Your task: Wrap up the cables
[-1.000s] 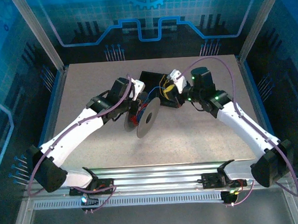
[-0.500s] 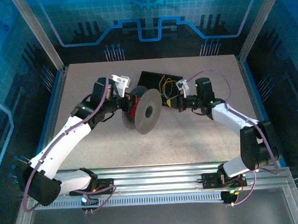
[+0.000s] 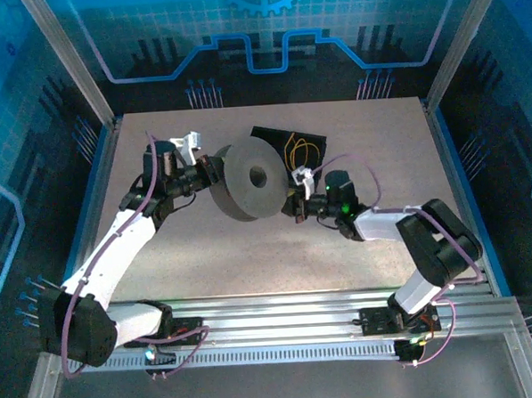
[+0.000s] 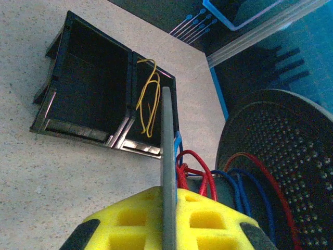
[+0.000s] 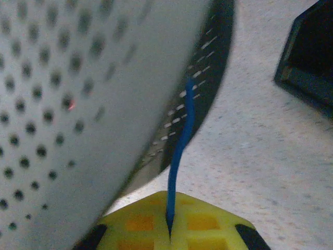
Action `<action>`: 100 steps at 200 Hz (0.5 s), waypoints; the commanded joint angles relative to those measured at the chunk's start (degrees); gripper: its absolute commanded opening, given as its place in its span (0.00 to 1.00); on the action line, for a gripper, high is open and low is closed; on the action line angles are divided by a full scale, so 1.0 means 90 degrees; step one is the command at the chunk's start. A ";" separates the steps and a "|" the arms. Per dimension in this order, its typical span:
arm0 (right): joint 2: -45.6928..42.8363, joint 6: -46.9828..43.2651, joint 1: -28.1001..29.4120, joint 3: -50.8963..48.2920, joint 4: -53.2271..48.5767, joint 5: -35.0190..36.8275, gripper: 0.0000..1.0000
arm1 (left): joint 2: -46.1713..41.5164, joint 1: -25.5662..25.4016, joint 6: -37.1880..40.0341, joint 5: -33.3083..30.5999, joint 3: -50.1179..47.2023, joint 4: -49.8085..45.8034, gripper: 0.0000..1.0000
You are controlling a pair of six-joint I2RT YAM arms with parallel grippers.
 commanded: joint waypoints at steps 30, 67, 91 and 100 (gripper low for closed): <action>0.1297 0.2631 0.0640 -0.0453 0.4119 0.1107 0.00 | -0.0163 -0.0179 -0.1080 -0.0582 -0.0674 0.2211 0.00; 0.1124 0.2561 0.1026 -0.0372 0.4119 0.1468 0.00 | -0.0162 -0.0370 -0.0589 -0.1219 -0.0786 0.1935 0.00; 0.0988 0.2542 0.0982 -0.0426 0.4127 0.1201 0.00 | -0.0248 -0.0385 -0.0205 -0.1522 -0.0699 0.1556 0.00; 0.1044 0.2603 0.1001 -0.0299 0.4120 0.0929 0.00 | -0.0261 -0.0385 -0.0147 -0.1570 -0.0694 0.1532 0.00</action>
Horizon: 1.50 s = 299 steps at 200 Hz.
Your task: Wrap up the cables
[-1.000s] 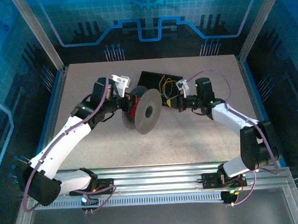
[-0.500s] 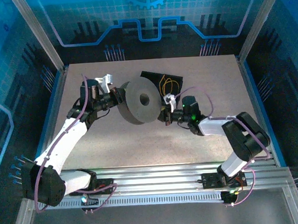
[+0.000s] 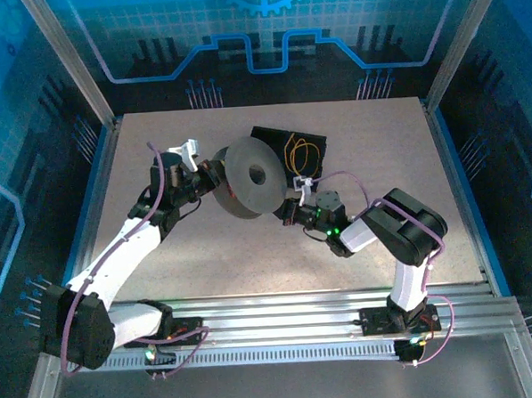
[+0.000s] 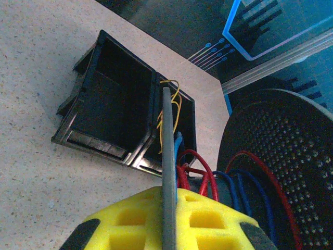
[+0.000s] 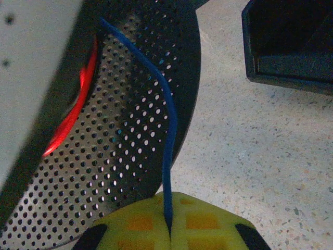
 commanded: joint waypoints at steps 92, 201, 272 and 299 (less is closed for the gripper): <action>-0.0498 -0.0326 0.0334 -0.0255 0.0612 -0.1009 0.35 | -0.0261 -0.0106 0.1183 -0.0870 0.0562 -0.0504 0.00; -0.3514 -0.3246 0.0987 0.0830 -0.6148 0.0133 0.56 | 0.0468 -0.0125 0.2241 -0.1734 0.1602 -0.2709 0.00; -0.4146 -0.3309 0.0832 0.1558 -0.7981 0.0929 0.62 | 0.0748 -0.0178 0.2673 -0.2769 0.1937 -0.3242 0.00; -0.4358 -0.3089 0.0458 0.1588 -0.8556 0.1264 0.66 | 0.1006 -0.0210 0.2896 -0.3135 0.2180 -0.3424 0.00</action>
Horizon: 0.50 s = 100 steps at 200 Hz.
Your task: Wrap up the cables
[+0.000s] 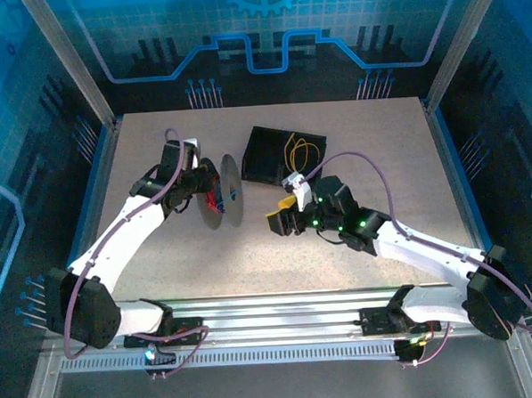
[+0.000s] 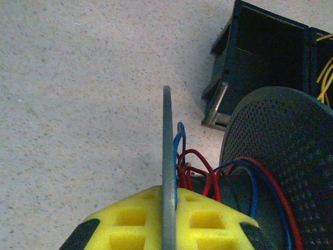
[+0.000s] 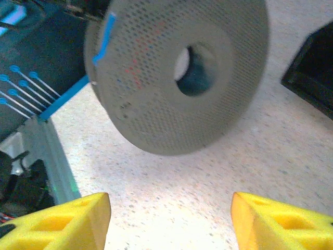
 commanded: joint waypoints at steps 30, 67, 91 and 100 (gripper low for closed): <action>-0.0444 0.0461 -0.1043 0.0386 -0.1469 0.0669 0.95 | 0.0509 -0.0070 0.0454 -0.0537 0.0635 0.0104 0.00; -0.0013 0.0814 -0.1896 0.1029 -0.1432 0.0406 1.00 | 0.1269 -0.0070 0.0402 -0.0333 0.1030 0.0139 0.00; 0.0458 0.0698 -0.2456 0.1175 -0.0553 -0.0551 1.00 | 0.1682 -0.0098 0.0381 -0.0348 0.1244 0.0158 0.00; 0.0750 0.0833 -0.2641 0.1364 -0.0432 -0.0739 1.00 | 0.1838 -0.0149 0.0424 -0.0530 0.1367 0.0083 0.00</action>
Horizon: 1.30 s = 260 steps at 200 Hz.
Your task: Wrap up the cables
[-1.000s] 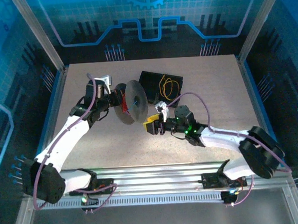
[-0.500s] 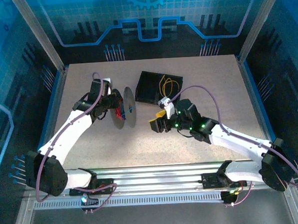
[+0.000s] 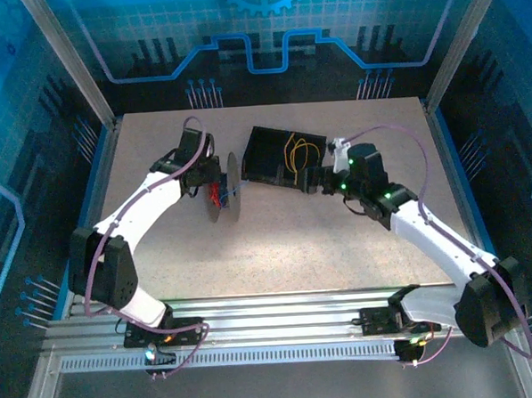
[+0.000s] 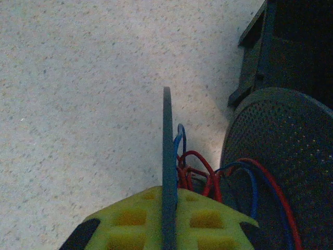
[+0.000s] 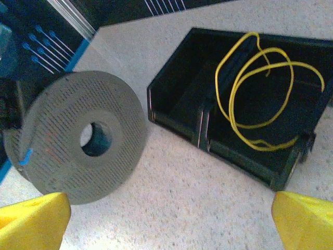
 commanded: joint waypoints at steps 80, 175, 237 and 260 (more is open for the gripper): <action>0.4005 -0.0163 -0.0320 0.3526 -0.0930 -0.0391 0.61 | 0.0647 -0.0199 0.0187 -0.0018 0.0851 -0.0116 0.37; 0.5431 -0.0260 -0.0221 0.4673 -0.1575 0.0129 0.41 | 0.0331 -0.0190 0.0225 0.0285 0.0934 -0.0157 0.63; 0.5156 -0.0259 -0.0203 0.4540 -0.1581 0.0252 0.00 | -0.0072 -0.0190 0.0208 0.0361 0.0753 -0.0110 0.85; 0.4722 -0.0352 -0.0185 0.4421 -0.1602 0.0337 0.00 | -0.0273 -0.0190 0.0198 0.0381 0.0675 -0.0088 0.99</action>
